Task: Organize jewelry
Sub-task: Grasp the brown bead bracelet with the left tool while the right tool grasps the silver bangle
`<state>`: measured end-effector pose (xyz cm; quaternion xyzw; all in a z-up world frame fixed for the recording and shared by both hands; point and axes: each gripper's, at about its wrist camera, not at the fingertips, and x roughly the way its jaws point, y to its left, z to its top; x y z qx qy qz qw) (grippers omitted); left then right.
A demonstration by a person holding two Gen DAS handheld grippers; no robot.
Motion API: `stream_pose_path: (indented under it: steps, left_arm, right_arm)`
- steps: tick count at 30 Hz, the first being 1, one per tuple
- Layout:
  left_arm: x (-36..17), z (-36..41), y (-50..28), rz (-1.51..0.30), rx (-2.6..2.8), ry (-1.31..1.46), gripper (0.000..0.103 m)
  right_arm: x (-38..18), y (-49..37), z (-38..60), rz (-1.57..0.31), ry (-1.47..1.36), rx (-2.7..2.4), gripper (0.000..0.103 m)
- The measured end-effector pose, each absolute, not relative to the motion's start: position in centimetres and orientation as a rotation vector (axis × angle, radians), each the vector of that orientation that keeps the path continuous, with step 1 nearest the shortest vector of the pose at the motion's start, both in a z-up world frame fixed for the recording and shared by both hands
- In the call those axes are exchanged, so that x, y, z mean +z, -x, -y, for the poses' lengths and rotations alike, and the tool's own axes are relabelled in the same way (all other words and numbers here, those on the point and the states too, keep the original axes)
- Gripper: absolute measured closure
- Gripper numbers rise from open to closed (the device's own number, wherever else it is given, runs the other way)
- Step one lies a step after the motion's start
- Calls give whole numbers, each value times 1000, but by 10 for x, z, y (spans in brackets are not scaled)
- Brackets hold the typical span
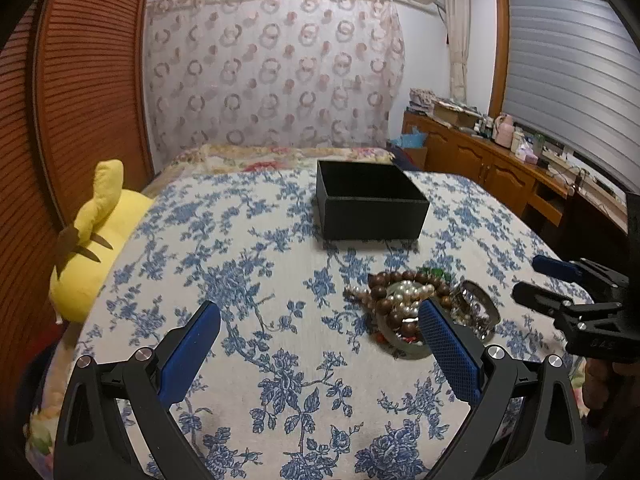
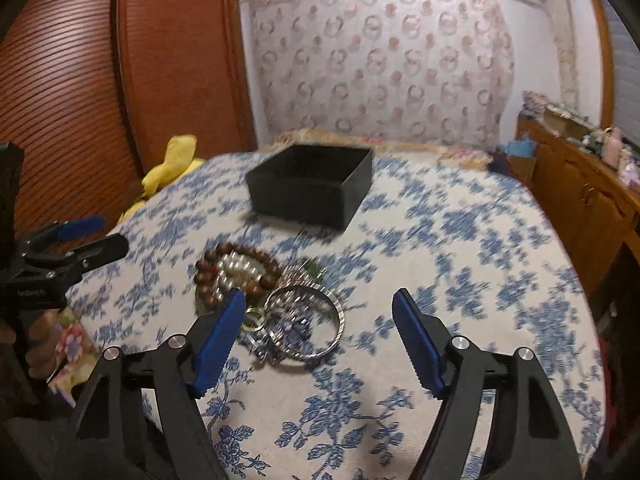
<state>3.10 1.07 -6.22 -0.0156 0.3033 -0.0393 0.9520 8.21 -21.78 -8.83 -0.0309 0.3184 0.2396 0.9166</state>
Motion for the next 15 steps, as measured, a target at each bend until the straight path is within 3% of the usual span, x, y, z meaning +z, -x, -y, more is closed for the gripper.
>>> stream_pose_path:
  steps: [13, 15]
  left_arm:
    - [-88, -11, -48, -702, -118, 34, 7]
    - [-91, -10, -50, -713, -128, 32, 7]
  right_arm:
    - [-122, -121, 200, -846, 9, 560, 28]
    - [-125, -125, 200, -858, 6, 555, 36]
